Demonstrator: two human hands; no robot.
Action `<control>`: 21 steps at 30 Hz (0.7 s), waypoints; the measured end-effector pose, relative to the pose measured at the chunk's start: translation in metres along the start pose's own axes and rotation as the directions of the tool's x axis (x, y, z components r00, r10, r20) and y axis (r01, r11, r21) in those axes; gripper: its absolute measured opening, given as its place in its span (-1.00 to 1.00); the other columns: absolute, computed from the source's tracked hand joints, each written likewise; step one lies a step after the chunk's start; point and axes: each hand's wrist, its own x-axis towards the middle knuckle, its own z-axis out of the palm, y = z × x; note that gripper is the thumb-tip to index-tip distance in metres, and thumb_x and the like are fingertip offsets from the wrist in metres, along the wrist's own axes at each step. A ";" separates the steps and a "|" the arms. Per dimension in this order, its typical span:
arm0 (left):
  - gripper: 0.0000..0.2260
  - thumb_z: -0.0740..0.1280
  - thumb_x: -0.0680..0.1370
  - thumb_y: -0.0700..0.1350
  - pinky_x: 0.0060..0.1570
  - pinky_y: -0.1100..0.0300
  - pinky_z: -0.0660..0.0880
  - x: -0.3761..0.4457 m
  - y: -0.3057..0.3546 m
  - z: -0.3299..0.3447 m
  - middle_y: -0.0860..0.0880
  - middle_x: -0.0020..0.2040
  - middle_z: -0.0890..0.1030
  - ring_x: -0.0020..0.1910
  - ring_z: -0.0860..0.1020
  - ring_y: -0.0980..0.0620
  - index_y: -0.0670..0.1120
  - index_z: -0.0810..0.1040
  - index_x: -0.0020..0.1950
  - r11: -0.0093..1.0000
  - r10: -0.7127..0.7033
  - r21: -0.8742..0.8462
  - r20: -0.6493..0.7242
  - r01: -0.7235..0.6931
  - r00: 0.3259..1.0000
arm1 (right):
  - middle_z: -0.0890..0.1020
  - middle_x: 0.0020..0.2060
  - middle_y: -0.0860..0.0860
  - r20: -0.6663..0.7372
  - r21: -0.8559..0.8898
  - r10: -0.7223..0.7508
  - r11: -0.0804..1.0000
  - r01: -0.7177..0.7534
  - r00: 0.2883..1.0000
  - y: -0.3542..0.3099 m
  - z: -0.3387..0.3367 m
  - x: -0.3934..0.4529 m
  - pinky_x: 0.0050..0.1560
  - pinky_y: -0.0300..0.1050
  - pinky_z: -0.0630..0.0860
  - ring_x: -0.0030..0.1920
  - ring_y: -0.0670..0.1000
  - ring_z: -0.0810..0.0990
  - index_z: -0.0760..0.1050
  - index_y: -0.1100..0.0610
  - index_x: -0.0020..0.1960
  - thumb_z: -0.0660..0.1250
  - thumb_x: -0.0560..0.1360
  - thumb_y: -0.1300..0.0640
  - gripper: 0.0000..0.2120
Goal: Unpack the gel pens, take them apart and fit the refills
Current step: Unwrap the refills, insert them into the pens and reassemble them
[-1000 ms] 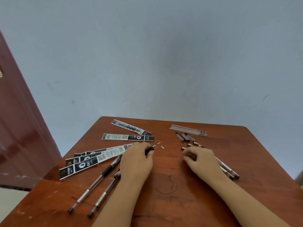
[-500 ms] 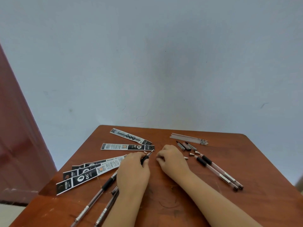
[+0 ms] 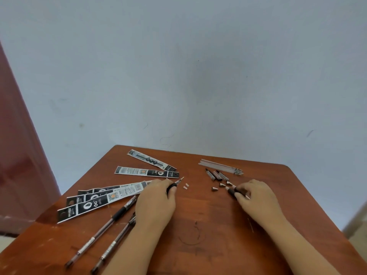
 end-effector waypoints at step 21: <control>-0.77 0.19 0.55 -0.04 0.00 0.32 0.33 -0.004 0.005 0.004 0.06 0.07 0.53 0.07 0.45 0.12 0.05 0.50 0.18 0.985 0.157 0.054 0.110 -0.163 0.982 | 0.54 0.08 -0.01 0.063 -0.086 -0.069 0.994 0.075 0.996 -0.006 0.000 0.000 0.08 -0.16 0.36 0.13 0.01 0.42 0.48 0.02 0.18 0.17 0.51 0.03 -0.72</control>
